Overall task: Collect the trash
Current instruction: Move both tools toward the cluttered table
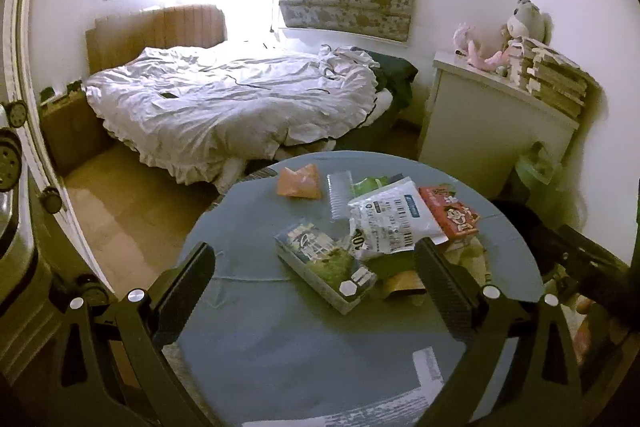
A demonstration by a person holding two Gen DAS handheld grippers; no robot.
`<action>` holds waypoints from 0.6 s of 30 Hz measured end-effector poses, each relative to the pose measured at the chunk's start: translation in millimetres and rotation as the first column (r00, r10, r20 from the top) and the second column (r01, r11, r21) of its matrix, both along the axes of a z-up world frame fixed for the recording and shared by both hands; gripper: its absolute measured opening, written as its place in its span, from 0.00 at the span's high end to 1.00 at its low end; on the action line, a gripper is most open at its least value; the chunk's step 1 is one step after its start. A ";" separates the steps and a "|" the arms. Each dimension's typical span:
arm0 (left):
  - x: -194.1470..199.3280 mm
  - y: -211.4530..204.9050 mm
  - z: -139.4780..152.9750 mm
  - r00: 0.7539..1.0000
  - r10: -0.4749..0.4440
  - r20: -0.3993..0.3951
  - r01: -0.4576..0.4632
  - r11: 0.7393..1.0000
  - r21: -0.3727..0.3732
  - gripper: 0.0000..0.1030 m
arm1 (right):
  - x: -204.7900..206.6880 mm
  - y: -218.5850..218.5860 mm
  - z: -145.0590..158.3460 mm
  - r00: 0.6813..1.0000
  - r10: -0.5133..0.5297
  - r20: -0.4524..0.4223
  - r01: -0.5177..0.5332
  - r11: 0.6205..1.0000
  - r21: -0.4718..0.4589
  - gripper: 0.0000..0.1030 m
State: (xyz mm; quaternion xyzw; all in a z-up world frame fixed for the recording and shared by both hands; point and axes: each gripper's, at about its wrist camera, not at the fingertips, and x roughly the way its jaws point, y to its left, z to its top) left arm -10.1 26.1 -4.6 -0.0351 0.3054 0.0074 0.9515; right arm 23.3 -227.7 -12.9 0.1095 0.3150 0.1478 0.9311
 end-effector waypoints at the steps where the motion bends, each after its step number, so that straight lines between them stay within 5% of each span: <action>1: -0.3 0.2 0.1 1.000 -0.001 -0.002 0.001 1.000 0.000 0.05 | 0.8 0.0 -2.2 1.000 0.003 -0.006 -0.003 1.000 0.007 0.04; 18: 5.4 2.2 -6.7 1.000 0.007 -0.020 -0.007 1.000 0.000 0.05 | 0.3 8.3 -7.0 0.999 0.037 -0.012 -0.037 0.999 -0.002 0.04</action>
